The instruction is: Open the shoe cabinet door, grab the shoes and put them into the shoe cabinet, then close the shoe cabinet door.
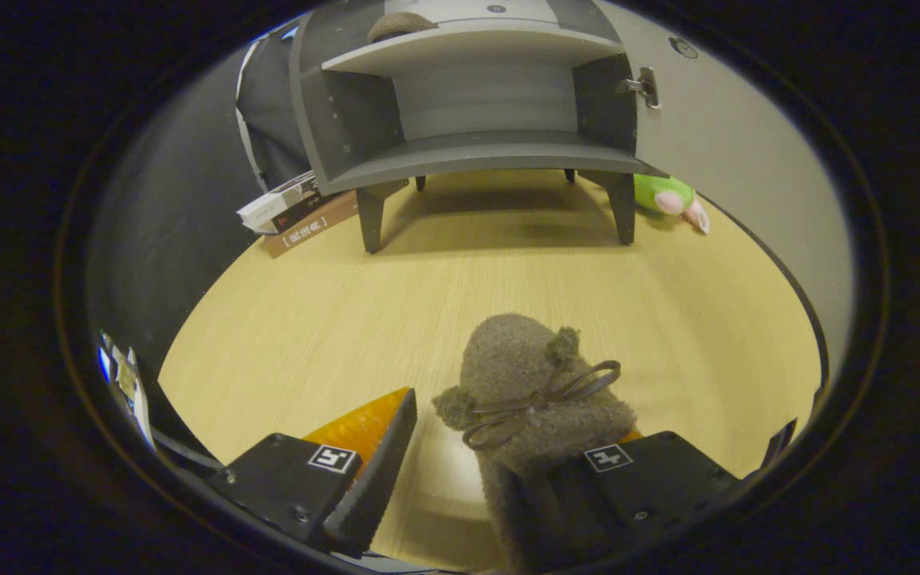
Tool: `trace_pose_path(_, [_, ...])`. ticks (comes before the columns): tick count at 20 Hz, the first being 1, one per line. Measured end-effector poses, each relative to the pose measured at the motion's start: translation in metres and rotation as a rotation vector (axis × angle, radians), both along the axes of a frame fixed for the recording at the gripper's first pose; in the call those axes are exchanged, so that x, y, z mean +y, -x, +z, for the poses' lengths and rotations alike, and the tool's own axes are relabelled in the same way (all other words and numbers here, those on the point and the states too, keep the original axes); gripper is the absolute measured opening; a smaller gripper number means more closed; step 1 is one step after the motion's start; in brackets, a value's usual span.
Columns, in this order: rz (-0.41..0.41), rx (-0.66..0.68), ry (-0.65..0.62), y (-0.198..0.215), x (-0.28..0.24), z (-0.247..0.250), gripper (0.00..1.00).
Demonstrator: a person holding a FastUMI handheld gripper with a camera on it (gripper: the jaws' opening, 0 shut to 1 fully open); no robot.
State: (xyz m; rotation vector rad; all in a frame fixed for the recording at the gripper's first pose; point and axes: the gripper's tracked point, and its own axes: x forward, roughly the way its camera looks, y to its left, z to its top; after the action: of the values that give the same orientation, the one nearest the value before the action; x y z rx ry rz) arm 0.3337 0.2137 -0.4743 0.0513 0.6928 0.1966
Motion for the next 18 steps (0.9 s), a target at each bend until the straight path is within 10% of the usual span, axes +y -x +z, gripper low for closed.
trace_pose_path(10, [0.052, 0.062, -0.024, 0.020, 0.005, 0.009, 0.09])
trace_pose_path(18, [0.035, -0.079, -0.057, 0.065, 0.013, 0.112, 0.07])
